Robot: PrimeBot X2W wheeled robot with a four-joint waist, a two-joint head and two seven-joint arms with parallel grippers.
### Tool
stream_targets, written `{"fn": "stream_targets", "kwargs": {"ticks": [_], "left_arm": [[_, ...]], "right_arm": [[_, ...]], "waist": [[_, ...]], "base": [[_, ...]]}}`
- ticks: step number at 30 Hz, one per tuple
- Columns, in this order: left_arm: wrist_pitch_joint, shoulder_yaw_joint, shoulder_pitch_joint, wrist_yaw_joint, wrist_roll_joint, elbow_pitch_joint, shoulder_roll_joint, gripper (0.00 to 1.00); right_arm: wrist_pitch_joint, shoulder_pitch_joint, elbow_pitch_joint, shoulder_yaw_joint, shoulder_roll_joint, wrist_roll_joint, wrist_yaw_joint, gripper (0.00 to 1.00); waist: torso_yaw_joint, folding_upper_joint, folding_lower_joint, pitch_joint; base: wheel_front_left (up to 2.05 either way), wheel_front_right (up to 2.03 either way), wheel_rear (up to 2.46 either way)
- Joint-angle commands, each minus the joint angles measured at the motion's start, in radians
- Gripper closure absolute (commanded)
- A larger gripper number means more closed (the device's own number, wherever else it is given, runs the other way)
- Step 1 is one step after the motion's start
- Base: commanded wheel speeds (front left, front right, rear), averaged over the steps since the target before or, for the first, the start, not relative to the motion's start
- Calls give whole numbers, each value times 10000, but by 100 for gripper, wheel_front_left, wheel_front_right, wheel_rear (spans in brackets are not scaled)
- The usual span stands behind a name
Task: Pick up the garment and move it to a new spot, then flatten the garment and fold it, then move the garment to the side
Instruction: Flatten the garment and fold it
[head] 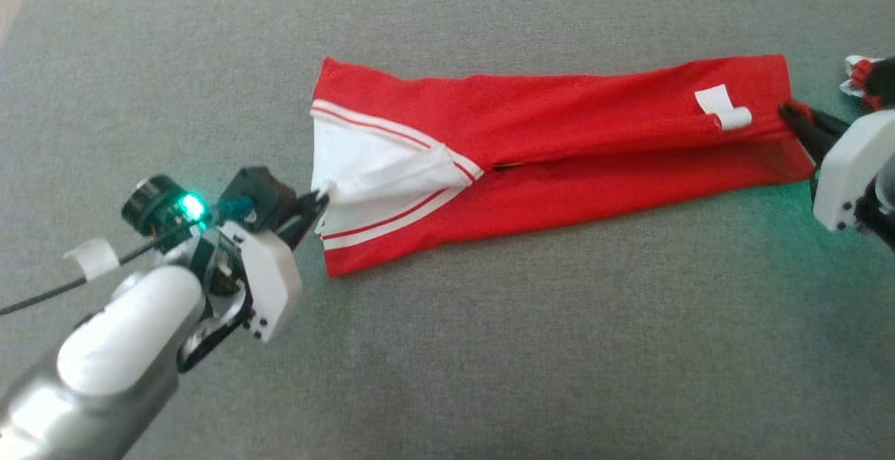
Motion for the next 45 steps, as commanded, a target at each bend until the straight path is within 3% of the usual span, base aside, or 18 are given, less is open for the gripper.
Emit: {"fn": "stream_targets", "kwargs": {"ticks": [1, 11, 19, 20, 21, 22, 25, 31, 37, 39, 42, 45], "left_arm": [[196, 413, -234, -9, -164, -508, 557, 100], [1417, 345, 294, 105, -823, -2363, 1353, 100], [1921, 132, 591, 103, -1197, -2849, 1495, 100], [1946, 110, 612, 136, -1176, -2858, 1507, 84], [1930, 93, 619, 168, -1131, -2869, 1507, 36], [1869, 105, 629, 227, -1096, -2871, 1488, 0], [1563, 235, 626, 497, -1015, -2864, 1358, 0], [-727, 1438, 405, 1938, -584, -2421, 745, 0], [-3552, 2839, 731, 3219, -881, -1900, -342, 0], [-3981, 3015, 841, 3371, -930, -1790, -504, 0], [-4952, 3472, 1250, 3727, -1107, -1473, -1001, 0], [-5326, 3973, 1744, 3958, -1048, -1329, -1470, 0]], "right_arm": [[98, 146, -176, 148, -471, -23, -7, 100], [368, 29, -73, 1033, -771, 119, -7, 100], [312, -133, 54, 1563, -770, 212, -7, 100], [243, -157, 80, 1575, -753, 261, -7, 100], [174, -179, 150, 1543, -720, 340, -7, 5], [199, -177, 255, 1488, -664, 489, -7, 0], [49, -369, 410, 1359, -604, 667, -7, 0], [-1516, -807, 114, 251, -319, 1235, -7, 0], [-3648, -579, 168, -935, 626, 1048, -7, 0], [-3815, -473, 197, -1210, 848, 977, -7, 0], [-3994, -74, 95, -2263, 1532, 365, -7, 0], [-4005, 812, -538, -4143, 2466, -613, -7, 0]], "waist": [[-23, -1, 2, -27], [-167, -1, 2, -179], [-295, -1, 2, -128], [-305, -1, 2, -118], [-318, -1, 2, -114], [-329, -1, 2, -116], [-339, -1, 2, -165], [-417, -1, 2, -551], [-495, -1, 2, -928], [-511, -1, 2, -988], [-547, -1, 2, -1118], [-587, -1, 2, -1217]], "base": [[0, 0, 0], [0, 0, 0], [0, 0, 0], [0, 0, 0], [0, 0, 0], [0, 0, 0], [0, 0, 0], [0, 0, 0], [0, 0, 0], [0, 0, 0], [0, 0, 0], [0, 0, 0]]}}
